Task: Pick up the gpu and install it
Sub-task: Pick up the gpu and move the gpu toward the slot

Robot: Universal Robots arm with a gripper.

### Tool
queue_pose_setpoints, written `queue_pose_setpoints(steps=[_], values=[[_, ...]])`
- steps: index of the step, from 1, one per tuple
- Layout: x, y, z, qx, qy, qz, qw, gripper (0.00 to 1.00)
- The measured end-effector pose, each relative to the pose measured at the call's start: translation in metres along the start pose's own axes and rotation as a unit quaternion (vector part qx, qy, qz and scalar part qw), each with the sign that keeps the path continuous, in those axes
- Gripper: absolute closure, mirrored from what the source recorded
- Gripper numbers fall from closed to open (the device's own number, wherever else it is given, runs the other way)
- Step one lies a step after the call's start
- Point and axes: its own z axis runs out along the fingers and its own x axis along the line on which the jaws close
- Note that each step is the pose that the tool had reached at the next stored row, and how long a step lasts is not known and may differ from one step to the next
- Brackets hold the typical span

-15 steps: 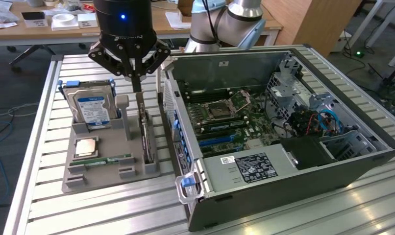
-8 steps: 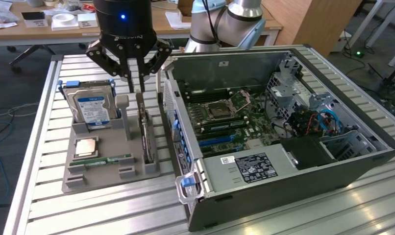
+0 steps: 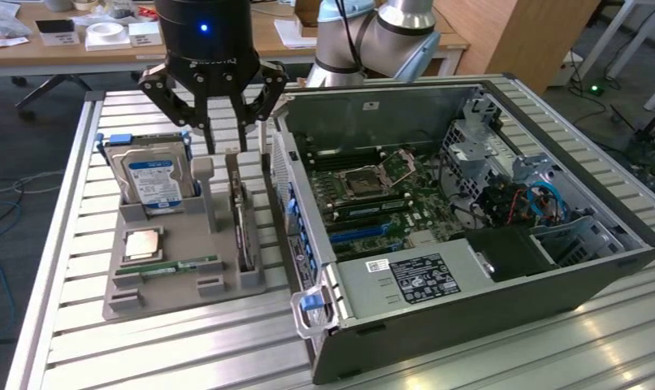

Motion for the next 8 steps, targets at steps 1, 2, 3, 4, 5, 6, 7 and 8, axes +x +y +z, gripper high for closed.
queue_pose_setpoints(steps=[1, 2, 3, 4, 5, 6, 7, 8], values=[[0.0, 0.0, 0.0, 0.0, 0.0, 0.0, 1.0, 0.58], [0.0, 0.0, 0.0, 0.0, 0.0, 0.0, 1.0, 0.58], [0.0, 0.0, 0.0005, 0.0, 0.0, 0.0, 1.0, 0.58], [0.0001, -0.0001, 0.0015, 0.0, 0.0, 0.0, 1.0, 0.58], [0.0001, -0.0002, 0.0028, 0.0, 0.0, 0.0, 1.0, 0.58], [0.0002, -0.0002, 0.0043, 0.0, 0.0, 0.0, 1.0, 0.58], [0.0002, -0.0003, 0.0058, 0.0, 0.0, 0.0, 1.0, 0.58], [0.0002, -0.0004, 0.0071, 0.0, 0.0, 0.0, 1.0, 0.58]])
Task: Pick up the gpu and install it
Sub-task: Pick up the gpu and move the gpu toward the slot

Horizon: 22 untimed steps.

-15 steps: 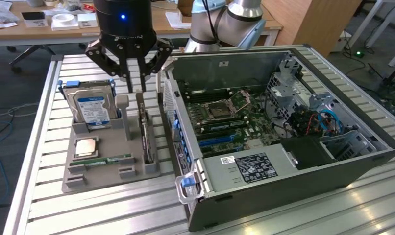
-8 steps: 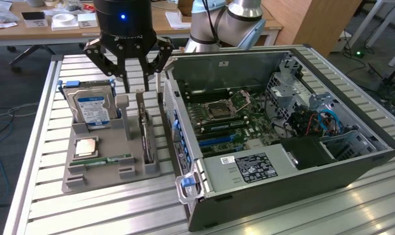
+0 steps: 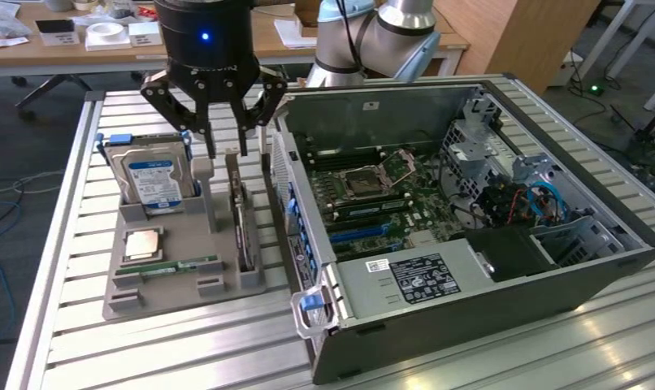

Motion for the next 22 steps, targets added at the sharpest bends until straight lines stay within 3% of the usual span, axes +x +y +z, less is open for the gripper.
queue_pose_setpoints(steps=[22], values=[[0.001, -0.0017, 0.0364, 0.0, 0.0, 0.0, 1.0, 0.58]])
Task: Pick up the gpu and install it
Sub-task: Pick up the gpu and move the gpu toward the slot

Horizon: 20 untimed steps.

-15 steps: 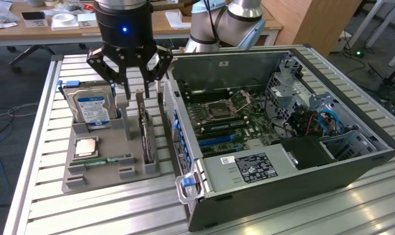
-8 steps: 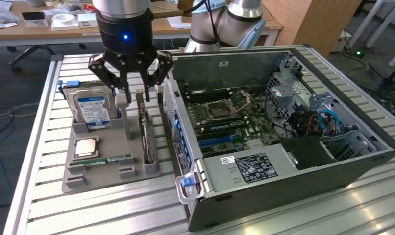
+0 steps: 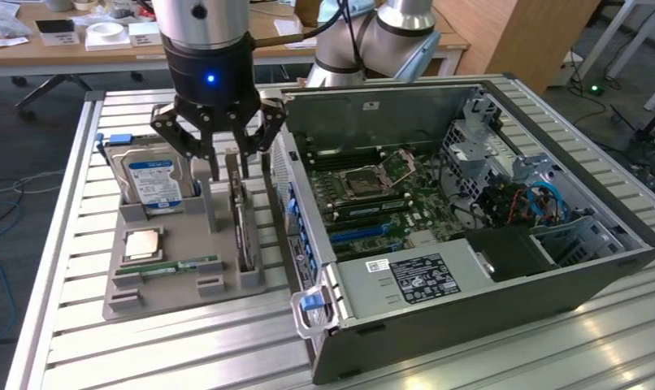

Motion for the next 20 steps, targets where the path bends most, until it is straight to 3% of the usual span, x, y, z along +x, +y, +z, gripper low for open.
queue_pose_setpoints(steps=[20], values=[[0.001, -0.0014, 0.0309, 0.0001, 0.0, 0.0, 1.0, 0.58]])
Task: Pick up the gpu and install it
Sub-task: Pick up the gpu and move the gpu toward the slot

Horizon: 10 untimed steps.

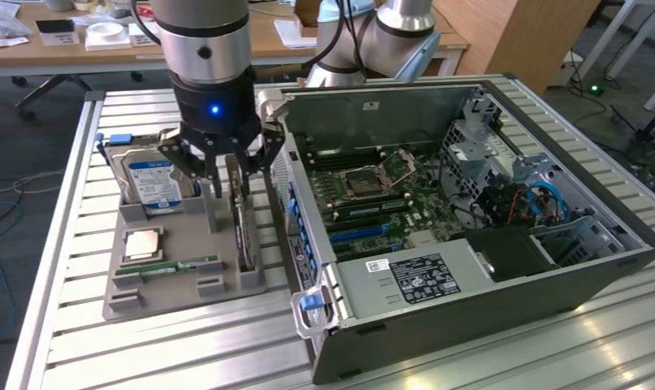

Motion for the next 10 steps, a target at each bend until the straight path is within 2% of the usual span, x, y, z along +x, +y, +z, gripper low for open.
queue_pose_setpoints(steps=[10], values=[[0.0, -0.0006, 0.0125, 0.0001, 0.0, 0.0, 1.0, 0.58]])
